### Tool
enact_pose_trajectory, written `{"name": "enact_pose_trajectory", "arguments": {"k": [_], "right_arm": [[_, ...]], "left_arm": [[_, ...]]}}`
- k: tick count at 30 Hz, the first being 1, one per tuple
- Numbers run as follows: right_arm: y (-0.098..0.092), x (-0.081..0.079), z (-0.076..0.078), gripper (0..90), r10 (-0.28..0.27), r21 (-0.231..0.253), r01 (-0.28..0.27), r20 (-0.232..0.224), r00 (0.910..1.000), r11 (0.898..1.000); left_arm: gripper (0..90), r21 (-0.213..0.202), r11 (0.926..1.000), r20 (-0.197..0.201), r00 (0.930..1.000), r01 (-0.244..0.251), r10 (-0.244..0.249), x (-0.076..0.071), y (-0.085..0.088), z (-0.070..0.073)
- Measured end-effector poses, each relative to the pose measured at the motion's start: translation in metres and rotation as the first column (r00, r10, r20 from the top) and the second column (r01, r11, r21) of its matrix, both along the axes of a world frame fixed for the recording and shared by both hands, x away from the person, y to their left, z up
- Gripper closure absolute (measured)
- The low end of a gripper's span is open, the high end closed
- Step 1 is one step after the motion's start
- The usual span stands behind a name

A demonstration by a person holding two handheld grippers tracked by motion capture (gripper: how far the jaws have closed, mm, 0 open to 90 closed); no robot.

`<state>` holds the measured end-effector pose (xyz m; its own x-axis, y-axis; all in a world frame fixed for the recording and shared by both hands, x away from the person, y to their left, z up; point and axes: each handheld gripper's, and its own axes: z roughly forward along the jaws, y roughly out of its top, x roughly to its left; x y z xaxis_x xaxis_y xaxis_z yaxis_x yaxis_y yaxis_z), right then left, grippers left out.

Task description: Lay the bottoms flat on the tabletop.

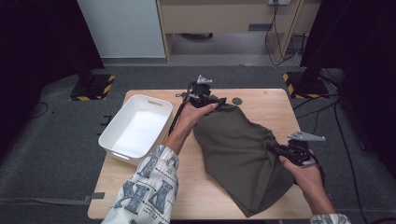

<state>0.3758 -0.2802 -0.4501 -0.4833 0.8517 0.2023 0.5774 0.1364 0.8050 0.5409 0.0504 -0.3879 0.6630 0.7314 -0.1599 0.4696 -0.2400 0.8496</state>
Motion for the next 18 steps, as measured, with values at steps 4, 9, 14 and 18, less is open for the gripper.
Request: {"name": "enact_pose_trajectory", "arguments": {"k": [4, 9, 14, 18], "right_arm": [[-0.009, 0.000, -0.002, 76.8, -0.021, -0.007, 0.021, -0.002, 0.9998, 1.000], [-0.021, -0.002, -0.005, 74.7, -0.050, -0.009, 0.050, -0.017, 0.9986, 0.999], [-0.031, -0.002, -0.011, 78.9, -0.061, -0.002, 0.061, -0.045, 0.9971, 0.998], [-0.034, -0.002, -0.014, 90.0, -0.054, -0.018, 0.053, -0.062, 0.9966, 0.998]], "left_arm": [[19.7, 0.007, 0.9999, 0.018, 0.9997, 0.015, -0.015, -0.017, 0.003, 0.003], [19.8, -0.001, 0.9997, 0.032, 0.9992, 0.024, -0.024, -0.037, 0.012, 0.002], [19.9, -0.019, 0.9996, 0.036, 0.9991, 0.022, -0.021, -0.051, 0.022, -0.002], [20.2, -0.027, 0.9994, 0.034, 0.9992, 0.022, -0.021, -0.059, 0.029, -0.006]]}}
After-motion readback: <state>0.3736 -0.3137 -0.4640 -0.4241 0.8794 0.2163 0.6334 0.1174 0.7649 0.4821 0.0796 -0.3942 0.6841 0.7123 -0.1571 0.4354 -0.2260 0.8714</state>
